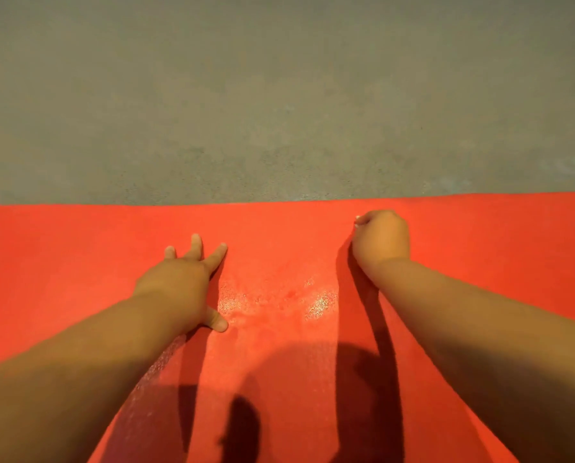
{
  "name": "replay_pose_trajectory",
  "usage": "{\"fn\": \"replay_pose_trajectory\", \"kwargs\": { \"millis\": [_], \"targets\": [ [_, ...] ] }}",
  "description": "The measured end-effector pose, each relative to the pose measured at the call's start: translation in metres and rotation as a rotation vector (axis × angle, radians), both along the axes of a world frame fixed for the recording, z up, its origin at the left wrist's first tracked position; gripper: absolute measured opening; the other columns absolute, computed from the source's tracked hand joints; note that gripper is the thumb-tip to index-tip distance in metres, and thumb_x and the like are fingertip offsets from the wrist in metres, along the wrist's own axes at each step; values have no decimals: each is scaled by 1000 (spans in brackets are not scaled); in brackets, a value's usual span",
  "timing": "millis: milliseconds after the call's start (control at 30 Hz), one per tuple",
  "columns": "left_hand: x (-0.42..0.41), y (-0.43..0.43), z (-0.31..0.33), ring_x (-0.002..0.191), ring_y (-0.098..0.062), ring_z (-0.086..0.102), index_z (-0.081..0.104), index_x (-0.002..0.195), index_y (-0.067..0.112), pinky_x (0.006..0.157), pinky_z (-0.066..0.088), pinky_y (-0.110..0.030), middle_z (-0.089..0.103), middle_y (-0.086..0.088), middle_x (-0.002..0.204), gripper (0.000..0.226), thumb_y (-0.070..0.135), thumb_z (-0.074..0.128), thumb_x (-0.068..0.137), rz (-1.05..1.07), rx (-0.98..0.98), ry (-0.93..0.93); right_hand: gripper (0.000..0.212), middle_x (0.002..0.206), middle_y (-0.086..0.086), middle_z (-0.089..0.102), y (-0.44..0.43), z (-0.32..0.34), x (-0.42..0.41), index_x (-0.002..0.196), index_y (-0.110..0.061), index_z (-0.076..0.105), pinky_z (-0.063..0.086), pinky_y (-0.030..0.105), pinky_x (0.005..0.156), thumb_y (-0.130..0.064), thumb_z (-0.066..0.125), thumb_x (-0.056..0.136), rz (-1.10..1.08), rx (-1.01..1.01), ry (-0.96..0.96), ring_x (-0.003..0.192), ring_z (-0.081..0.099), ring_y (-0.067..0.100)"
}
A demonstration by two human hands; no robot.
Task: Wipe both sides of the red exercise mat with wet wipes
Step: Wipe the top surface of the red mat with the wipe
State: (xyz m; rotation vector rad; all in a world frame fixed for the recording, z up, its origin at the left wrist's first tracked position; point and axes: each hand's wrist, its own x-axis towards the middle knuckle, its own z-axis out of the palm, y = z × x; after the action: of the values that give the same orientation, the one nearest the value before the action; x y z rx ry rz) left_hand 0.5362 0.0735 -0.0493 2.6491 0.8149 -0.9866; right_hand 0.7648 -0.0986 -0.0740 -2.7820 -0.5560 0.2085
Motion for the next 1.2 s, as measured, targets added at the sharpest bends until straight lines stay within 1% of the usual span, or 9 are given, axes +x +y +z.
{"fn": "replay_pose_trajectory", "kwargs": {
  "millis": [100,233,300,433,500,733,967,1033,1200],
  "targets": [
    [-1,2,1,145,-42,5,-16,146,45,109,35,-49,-18,-2,159,129,65,77,59,-2,-11,-17,28,111,17,63,46,-2,-49,104,-3,70,42,31,89,0,52,83,186,52,79,104,58,32],
    [0,3,1,146,-40,4,-17,147,42,109,36,-49,-20,2,158,132,66,77,58,8,6,-16,29,109,12,60,78,6,-107,115,-8,63,37,34,92,-4,50,89,955,60,82,107,52,30],
    [0,3,2,146,-38,3,-20,148,37,109,35,-49,-20,4,158,137,65,79,57,28,8,-23,26,108,13,59,64,4,-77,112,-8,66,34,30,92,-8,52,90,892,36,60,108,52,30],
    [1,3,3,147,-35,2,-18,150,29,109,36,-47,-21,7,157,143,63,82,53,61,19,-26,20,101,16,63,17,-4,-15,100,-4,71,39,30,86,-6,57,86,324,106,-12,98,58,33],
    [3,4,3,146,-36,1,-18,150,28,109,36,-48,-22,8,157,144,60,83,53,73,6,-19,25,106,17,62,34,-10,-26,105,-4,70,38,30,87,-4,54,86,195,117,-15,99,58,33],
    [6,2,4,146,-38,3,-19,150,27,109,33,-46,-23,5,157,144,60,83,54,56,13,4,24,103,14,59,115,-11,-85,103,-4,68,39,33,86,-7,49,89,856,81,-30,103,51,32],
    [17,0,11,143,-47,2,-20,150,20,110,33,-49,-24,0,157,146,52,87,55,75,-14,78,27,106,23,65,6,6,48,100,0,71,45,35,87,0,49,83,35,-163,-86,100,60,36],
    [21,-3,13,142,-49,2,-21,150,17,111,31,-51,-24,-5,157,146,52,86,57,62,-17,115,26,104,20,64,34,1,14,97,-1,71,46,32,81,0,49,84,141,-75,-76,98,60,34],
    [46,-18,24,145,-41,-10,-23,148,23,106,27,-66,-27,-3,156,146,62,82,55,-38,9,126,23,99,17,61,74,-3,-57,98,-4,71,43,34,85,-4,51,86,738,50,18,99,56,33]
  ]
}}
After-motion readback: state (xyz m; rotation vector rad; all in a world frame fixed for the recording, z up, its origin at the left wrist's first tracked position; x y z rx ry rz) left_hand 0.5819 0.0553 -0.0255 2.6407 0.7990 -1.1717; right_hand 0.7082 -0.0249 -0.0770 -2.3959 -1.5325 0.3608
